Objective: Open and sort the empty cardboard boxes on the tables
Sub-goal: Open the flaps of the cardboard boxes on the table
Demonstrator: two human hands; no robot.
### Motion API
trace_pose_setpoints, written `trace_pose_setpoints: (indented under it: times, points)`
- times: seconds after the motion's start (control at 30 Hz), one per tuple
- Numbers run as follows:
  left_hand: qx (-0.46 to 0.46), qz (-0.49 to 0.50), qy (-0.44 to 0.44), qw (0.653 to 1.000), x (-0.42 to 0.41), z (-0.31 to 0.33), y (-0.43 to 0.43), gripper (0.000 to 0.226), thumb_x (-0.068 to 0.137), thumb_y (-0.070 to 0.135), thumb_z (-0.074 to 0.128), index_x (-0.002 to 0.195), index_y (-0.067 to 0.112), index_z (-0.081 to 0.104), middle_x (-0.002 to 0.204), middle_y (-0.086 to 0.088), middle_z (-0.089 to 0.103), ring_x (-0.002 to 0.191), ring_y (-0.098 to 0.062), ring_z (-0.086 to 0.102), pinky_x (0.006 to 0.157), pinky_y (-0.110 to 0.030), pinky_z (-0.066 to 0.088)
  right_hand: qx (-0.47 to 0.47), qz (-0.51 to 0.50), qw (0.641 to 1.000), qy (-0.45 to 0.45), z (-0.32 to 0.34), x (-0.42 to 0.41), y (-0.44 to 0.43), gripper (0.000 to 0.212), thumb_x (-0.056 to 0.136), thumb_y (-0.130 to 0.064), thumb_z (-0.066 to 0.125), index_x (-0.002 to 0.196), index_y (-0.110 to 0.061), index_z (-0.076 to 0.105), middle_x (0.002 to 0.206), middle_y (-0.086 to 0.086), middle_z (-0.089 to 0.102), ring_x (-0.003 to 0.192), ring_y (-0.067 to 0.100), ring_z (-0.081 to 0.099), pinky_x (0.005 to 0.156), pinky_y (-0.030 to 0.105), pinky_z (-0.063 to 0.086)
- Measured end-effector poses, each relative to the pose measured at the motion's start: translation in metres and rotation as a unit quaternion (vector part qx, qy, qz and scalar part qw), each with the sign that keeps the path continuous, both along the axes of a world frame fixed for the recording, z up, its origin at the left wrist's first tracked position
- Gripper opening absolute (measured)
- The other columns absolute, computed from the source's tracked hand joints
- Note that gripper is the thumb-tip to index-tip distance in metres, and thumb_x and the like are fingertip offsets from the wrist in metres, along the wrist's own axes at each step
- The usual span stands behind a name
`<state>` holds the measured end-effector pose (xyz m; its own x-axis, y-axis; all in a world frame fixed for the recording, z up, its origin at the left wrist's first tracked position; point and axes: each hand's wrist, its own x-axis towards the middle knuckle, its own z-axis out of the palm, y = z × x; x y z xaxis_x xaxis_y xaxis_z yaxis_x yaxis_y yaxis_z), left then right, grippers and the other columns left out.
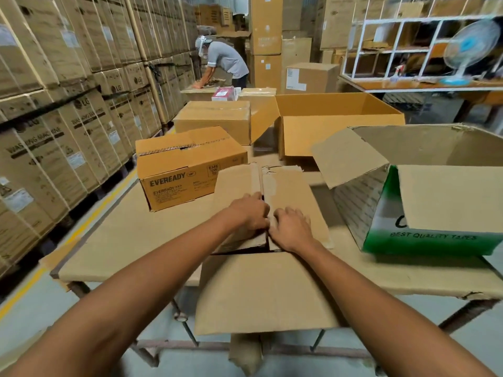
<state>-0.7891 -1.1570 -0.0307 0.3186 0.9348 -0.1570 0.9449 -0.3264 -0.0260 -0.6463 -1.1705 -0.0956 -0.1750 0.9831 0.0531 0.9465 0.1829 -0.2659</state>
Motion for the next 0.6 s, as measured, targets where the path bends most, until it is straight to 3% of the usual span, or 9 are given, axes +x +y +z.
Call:
trace_pose_setpoints:
  times: [0.13,0.23,0.3,0.33,0.43,0.6]
  points:
    - [0.053,-0.009,0.053,0.997,-0.01,0.064,0.012,0.033,0.093,0.042,0.057,0.102,0.012,0.065,0.11,-0.012,0.058,0.098,-0.03,0.059,0.078,-0.036,0.049,-0.021,-0.03,0.999,-0.02,0.007,-0.014,0.007,0.061,0.087,-0.061,0.048,0.13,-0.018,0.051,0.137,0.016,0.046,0.127,0.045,0.037,0.101,0.059,0.028]
    - [0.075,0.061,0.058,0.994,-0.045,0.094,0.023,0.014,0.09,0.027,0.064,0.089,0.014,0.058,0.096,-0.008,0.062,0.083,-0.023,0.056,0.068,-0.032,0.046,-0.054,-0.048,0.997,-0.026,0.011,-0.024,0.014,0.063,0.086,-0.055,0.056,0.137,-0.019,0.045,0.147,0.016,0.037,0.135,0.05,0.027,0.106,0.067,0.021]
    - [0.075,0.122,0.05,0.988,-0.083,0.093,0.031,0.009,0.089,0.016,0.062,0.096,0.011,0.06,0.102,-0.007,0.062,0.088,-0.023,0.057,0.072,-0.032,0.05,-0.065,-0.063,0.996,-0.02,0.013,-0.028,0.02,0.057,0.086,-0.043,0.059,0.136,-0.02,0.043,0.145,0.015,0.037,0.137,0.05,0.024,0.107,0.07,0.018]
    - [0.065,0.155,0.042,0.985,-0.103,0.087,0.034,0.018,0.089,0.017,0.061,0.105,0.01,0.061,0.111,-0.008,0.061,0.094,-0.024,0.058,0.079,-0.034,0.053,-0.072,-0.068,0.995,-0.017,0.014,-0.03,0.023,0.056,0.086,-0.039,0.059,0.136,-0.02,0.043,0.145,0.016,0.036,0.137,0.051,0.022,0.107,0.072,0.016]
    - [0.017,0.241,0.032,0.97,-0.152,0.048,0.025,0.044,0.092,0.033,0.058,0.133,0.017,0.052,0.14,-0.009,0.042,0.117,-0.033,0.052,0.099,-0.044,0.048,-0.086,-0.079,0.993,-0.012,0.014,-0.034,0.03,0.055,0.085,-0.032,0.059,0.136,-0.019,0.043,0.146,0.018,0.035,0.14,0.054,0.018,0.108,0.076,0.01]
    - [0.01,0.325,-0.1,0.94,-0.186,-0.041,-0.008,0.062,0.097,0.064,0.029,0.148,0.029,0.031,0.158,-0.009,0.021,0.135,-0.047,0.034,0.109,-0.056,0.034,-0.058,-0.088,0.994,-0.027,0.007,-0.04,0.032,0.055,0.085,-0.029,0.056,0.137,-0.019,0.045,0.149,0.021,0.033,0.14,0.057,0.017,0.108,0.075,0.011]
